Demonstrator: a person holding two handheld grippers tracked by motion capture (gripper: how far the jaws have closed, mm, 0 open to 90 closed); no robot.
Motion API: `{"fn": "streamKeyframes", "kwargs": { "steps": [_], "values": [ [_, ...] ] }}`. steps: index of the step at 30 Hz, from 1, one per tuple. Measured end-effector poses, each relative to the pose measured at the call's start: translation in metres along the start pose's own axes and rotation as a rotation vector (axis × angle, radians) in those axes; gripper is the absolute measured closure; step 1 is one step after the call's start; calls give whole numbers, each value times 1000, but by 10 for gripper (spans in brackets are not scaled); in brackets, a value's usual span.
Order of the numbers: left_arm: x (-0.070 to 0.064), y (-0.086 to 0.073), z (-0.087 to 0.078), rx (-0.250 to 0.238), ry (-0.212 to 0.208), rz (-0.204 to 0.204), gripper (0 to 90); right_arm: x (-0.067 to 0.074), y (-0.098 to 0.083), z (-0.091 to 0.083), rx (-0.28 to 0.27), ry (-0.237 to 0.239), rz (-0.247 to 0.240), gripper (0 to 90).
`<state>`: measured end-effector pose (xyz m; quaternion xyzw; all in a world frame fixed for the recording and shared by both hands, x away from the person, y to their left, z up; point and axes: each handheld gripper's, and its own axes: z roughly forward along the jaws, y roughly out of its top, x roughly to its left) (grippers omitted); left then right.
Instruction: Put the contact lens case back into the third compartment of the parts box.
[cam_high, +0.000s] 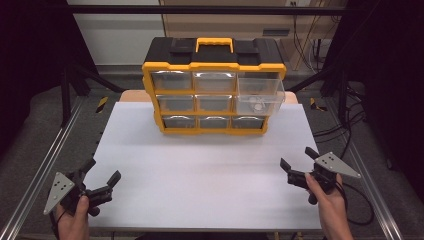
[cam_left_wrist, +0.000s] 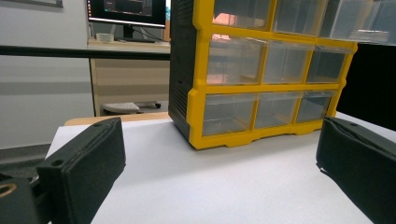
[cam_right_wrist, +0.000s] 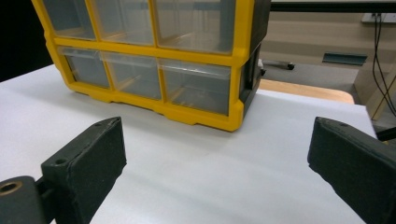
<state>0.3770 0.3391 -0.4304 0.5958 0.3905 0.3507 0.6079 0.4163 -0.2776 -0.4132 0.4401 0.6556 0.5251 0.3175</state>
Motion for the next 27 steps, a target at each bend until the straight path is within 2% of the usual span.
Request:
{"fn": "streamKeyframes", "kwargs": {
  "steps": [19, 27],
  "values": [
    [-2, -1, 3, 8, -18, -4, 11, 13, -17, 11, -18, 31, -21, 40],
    [-2, -2, 4, 9, -13, -6, 11, 24, -22, 22, -31, 69, -41, 40]
  ]
}}
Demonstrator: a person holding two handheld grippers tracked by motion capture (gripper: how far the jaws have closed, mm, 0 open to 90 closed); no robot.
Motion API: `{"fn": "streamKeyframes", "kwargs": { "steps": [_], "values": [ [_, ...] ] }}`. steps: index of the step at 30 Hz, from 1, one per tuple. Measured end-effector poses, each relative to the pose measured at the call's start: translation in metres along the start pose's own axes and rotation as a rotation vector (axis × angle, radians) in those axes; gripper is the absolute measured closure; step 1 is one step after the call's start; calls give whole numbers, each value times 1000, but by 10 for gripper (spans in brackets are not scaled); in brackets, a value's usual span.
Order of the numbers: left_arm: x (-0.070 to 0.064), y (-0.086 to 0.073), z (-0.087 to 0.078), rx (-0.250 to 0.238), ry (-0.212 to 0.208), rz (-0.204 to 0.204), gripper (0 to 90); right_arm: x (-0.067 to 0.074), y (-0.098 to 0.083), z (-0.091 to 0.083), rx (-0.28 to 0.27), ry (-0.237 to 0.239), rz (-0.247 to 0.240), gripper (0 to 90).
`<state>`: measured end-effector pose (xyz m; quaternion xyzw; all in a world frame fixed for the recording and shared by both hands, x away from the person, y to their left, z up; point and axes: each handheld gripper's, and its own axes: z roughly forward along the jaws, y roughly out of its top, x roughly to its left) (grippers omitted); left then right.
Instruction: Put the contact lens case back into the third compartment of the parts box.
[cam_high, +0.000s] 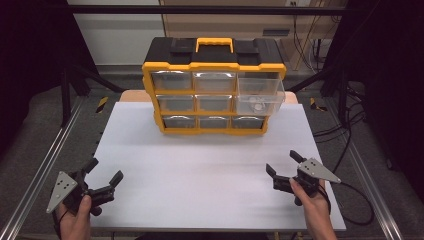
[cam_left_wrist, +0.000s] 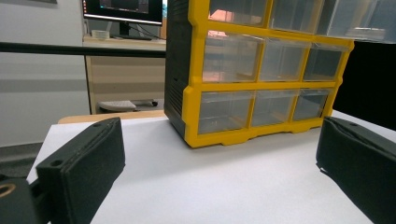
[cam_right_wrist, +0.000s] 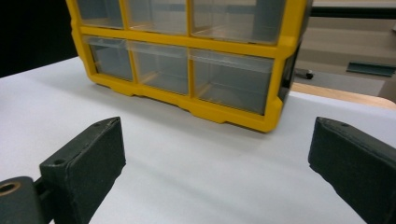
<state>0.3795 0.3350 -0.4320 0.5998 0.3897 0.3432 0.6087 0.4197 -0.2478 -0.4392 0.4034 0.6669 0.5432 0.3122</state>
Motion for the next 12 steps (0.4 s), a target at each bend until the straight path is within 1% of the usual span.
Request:
{"fn": "streamKeyframes", "kwargs": {
  "steps": [5, 6, 8, 12],
  "values": [
    [-1, 0, 1, 1, -11, 0, 10, 7, -3, 6, -19, 23, 0, 40],
    [-2, 0, 2, 3, -20, -3, 10, 8, -4, 7, -18, 29, -4, 40],
    [-3, 0, 2, 4, -23, -1, 11, 10, -5, 8, -13, 40, -6, 41],
    [-4, -1, 3, 8, -30, 1, 10, 10, -6, 8, -20, 40, -4, 40]
  ]
}}
